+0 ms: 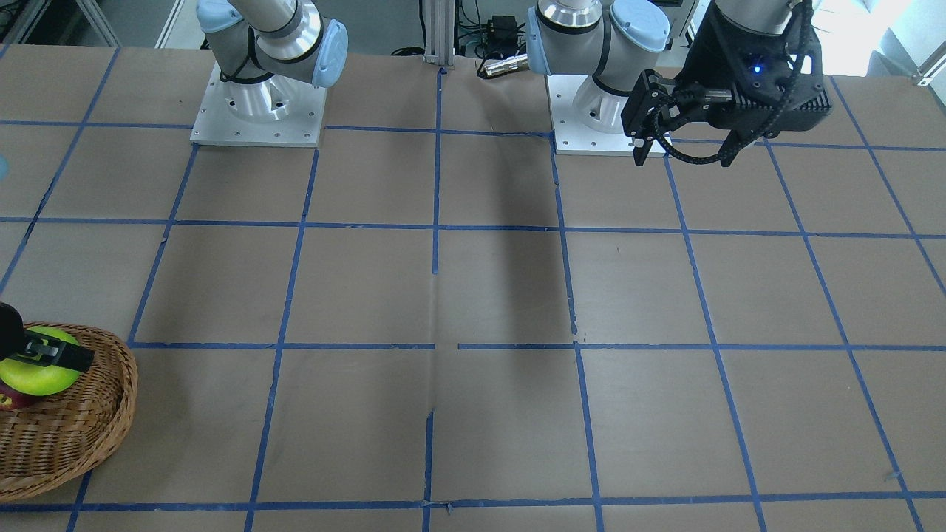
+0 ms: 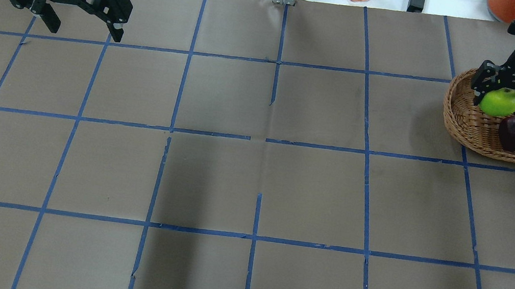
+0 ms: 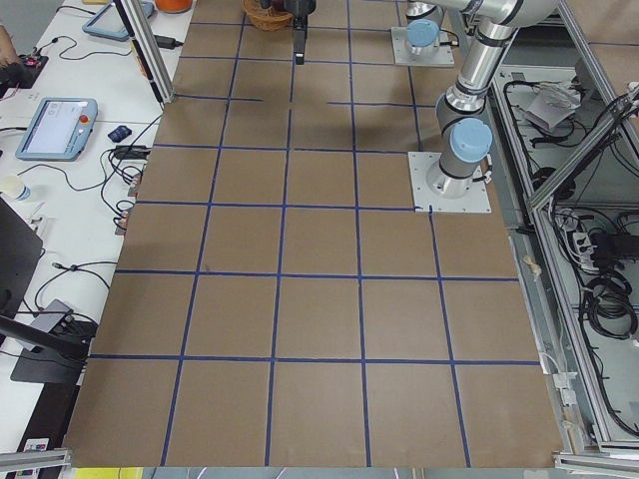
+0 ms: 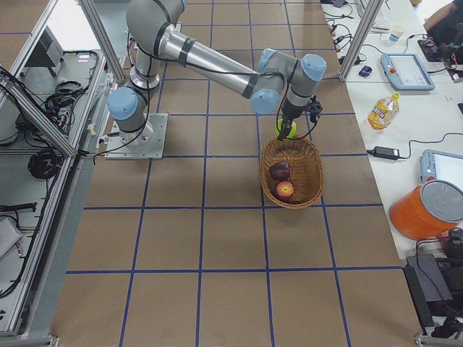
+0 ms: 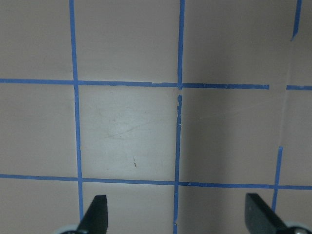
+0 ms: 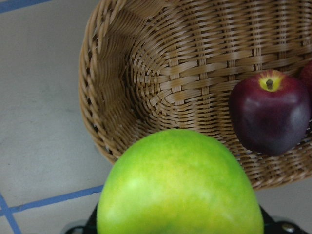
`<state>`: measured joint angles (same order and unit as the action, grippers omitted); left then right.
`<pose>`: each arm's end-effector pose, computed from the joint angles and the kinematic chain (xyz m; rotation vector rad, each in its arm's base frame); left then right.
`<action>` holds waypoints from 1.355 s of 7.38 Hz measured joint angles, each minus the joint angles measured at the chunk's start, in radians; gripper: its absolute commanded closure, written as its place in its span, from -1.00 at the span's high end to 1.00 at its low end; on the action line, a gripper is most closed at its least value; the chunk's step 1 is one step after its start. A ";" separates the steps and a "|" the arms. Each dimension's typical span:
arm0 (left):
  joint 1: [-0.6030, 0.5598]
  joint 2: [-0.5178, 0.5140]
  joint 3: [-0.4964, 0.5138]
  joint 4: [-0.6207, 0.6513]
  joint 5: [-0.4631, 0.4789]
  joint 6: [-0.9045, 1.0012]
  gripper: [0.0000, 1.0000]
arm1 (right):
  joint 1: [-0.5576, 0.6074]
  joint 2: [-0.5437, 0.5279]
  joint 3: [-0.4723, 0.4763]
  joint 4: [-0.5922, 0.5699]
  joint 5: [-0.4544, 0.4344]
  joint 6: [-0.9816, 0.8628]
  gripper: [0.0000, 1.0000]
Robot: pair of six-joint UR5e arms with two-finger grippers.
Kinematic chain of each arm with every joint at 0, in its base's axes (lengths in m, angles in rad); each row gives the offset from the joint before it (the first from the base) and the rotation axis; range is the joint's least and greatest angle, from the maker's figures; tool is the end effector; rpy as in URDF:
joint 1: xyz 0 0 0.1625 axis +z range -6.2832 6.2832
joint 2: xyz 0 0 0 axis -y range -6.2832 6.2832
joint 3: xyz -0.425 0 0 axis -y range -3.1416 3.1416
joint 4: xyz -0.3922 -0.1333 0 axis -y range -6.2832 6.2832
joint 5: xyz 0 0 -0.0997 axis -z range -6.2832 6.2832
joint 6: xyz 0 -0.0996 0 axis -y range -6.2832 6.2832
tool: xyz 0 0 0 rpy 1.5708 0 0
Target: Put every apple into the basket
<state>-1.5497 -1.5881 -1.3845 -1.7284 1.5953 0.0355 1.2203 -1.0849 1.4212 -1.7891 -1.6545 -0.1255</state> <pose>-0.1204 -0.4974 0.5550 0.0222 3.1167 -0.0167 -0.1079 -0.6591 0.2986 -0.3383 -3.0626 -0.2073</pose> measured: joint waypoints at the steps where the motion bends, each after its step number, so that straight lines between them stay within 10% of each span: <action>1: 0.000 -0.001 0.000 0.002 -0.012 -0.004 1.00 | -0.005 0.033 0.001 -0.044 0.002 -0.003 -0.46; 2: 0.001 0.005 -0.005 0.002 -0.015 -0.007 1.00 | -0.007 0.053 0.002 -0.063 0.004 -0.003 0.55; 3: 0.001 0.011 -0.009 -0.001 -0.014 -0.008 1.00 | -0.008 0.064 0.004 -0.071 0.005 -0.005 1.00; 10: 0.001 0.012 -0.013 -0.007 -0.011 -0.022 1.00 | 0.056 -0.080 -0.003 0.075 0.004 0.008 1.00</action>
<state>-1.5491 -1.5758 -1.3972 -1.7356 1.5846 0.0132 1.2761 -1.1651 1.4177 -1.7141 -1.6506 -0.1179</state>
